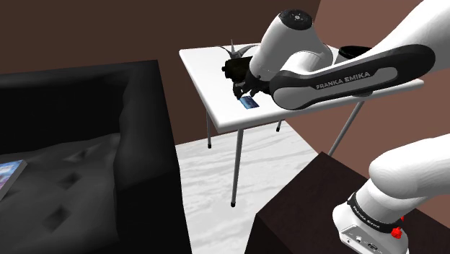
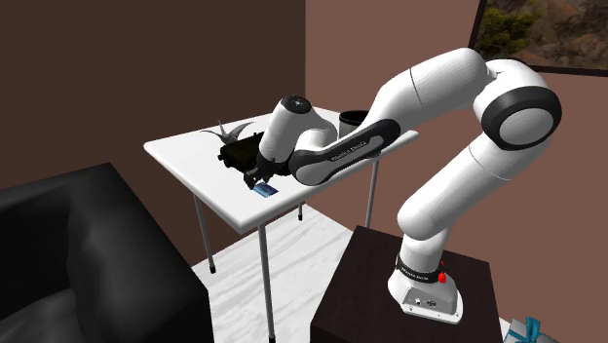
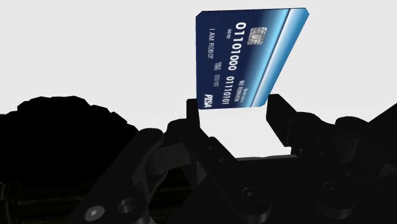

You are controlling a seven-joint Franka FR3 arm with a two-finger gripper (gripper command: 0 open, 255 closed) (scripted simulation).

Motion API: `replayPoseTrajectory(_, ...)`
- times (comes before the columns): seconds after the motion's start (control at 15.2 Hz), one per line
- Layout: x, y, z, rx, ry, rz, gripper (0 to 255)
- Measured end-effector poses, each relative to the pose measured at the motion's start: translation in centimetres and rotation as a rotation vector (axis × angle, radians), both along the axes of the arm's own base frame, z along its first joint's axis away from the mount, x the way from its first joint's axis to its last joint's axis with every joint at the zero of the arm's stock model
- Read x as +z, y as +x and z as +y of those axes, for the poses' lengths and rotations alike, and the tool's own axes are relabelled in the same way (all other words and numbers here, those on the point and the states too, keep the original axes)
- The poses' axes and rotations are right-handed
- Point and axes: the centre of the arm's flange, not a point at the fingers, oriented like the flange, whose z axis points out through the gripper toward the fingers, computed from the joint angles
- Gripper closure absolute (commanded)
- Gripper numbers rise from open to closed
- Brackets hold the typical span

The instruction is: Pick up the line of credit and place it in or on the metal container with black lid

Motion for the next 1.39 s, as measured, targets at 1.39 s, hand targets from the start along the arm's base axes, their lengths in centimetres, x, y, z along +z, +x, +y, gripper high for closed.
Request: replayPoseTrajectory(1.39,10.6,0.0,0.0,0.0,0.0,0.0,255)
